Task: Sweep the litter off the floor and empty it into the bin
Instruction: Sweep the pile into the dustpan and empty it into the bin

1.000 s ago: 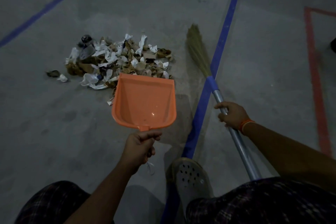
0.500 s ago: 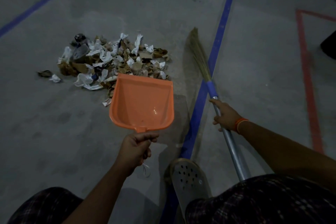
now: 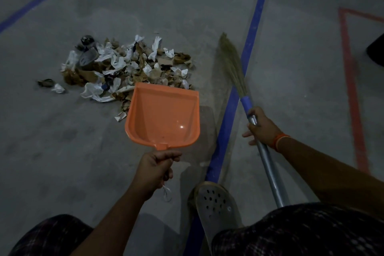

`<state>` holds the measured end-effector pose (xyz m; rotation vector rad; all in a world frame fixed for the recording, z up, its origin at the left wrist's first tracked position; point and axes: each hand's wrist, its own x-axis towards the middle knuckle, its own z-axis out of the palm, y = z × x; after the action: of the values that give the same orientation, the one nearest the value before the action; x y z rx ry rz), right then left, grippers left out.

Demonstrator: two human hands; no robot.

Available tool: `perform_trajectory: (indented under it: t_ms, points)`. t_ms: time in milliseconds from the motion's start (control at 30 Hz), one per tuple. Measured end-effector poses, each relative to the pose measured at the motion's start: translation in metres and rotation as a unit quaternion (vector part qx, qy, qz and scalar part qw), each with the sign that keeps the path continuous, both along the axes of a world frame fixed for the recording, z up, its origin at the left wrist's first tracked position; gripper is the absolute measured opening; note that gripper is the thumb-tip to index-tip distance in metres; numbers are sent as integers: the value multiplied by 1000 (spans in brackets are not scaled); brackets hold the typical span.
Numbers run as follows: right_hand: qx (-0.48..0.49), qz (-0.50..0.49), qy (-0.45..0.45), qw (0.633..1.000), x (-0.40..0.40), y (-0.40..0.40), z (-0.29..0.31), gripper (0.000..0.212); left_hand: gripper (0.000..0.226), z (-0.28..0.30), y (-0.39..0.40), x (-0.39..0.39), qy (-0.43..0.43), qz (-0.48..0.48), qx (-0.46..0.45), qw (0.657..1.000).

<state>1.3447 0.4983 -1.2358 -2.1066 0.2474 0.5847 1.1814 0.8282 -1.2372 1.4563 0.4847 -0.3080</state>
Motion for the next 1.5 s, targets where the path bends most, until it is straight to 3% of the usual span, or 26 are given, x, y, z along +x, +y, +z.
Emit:
perform_trajectory:
  t_ms: [67,167,233,367,500,667,800,900,1100,1500]
  points:
    - [12,18,33,999,2,2,5,62,33,-1,0,1,-2,-3,2,1000]
    - [46,-6,43,998,2,2,7,75,34,0,-1,1,-3,-6,5,1000]
    - [52,-30,26,998,0,0,7,67,35,1,-1,1,-2,-6,7,1000]
    - [54,-72,-35,995,0,-4,7,23,36,1,-1,-1,-6,-4,13,1000]
    - [60,-133,-40,988,-2,-3,4,33,34,3,-1,-3,-9,-5,11,1000]
    - [71,-118,-17,990,-1,-1,5,15,35,7,-3,-6,-12,-13,16,1000]
    - [60,-57,-9,997,-1,2,12,48,36,10,-1,-9,-13,-17,15,1000]
    - [65,-73,28,995,-3,3,9,57,35,14,1,-11,-10,-14,22,1000]
    - [13,-90,44,995,-16,1,-1,56,35,14,13,-19,-3,-10,31,999]
    - [-67,46,33,996,-5,4,-2,48,39,7,43,-43,8,-4,38,999]
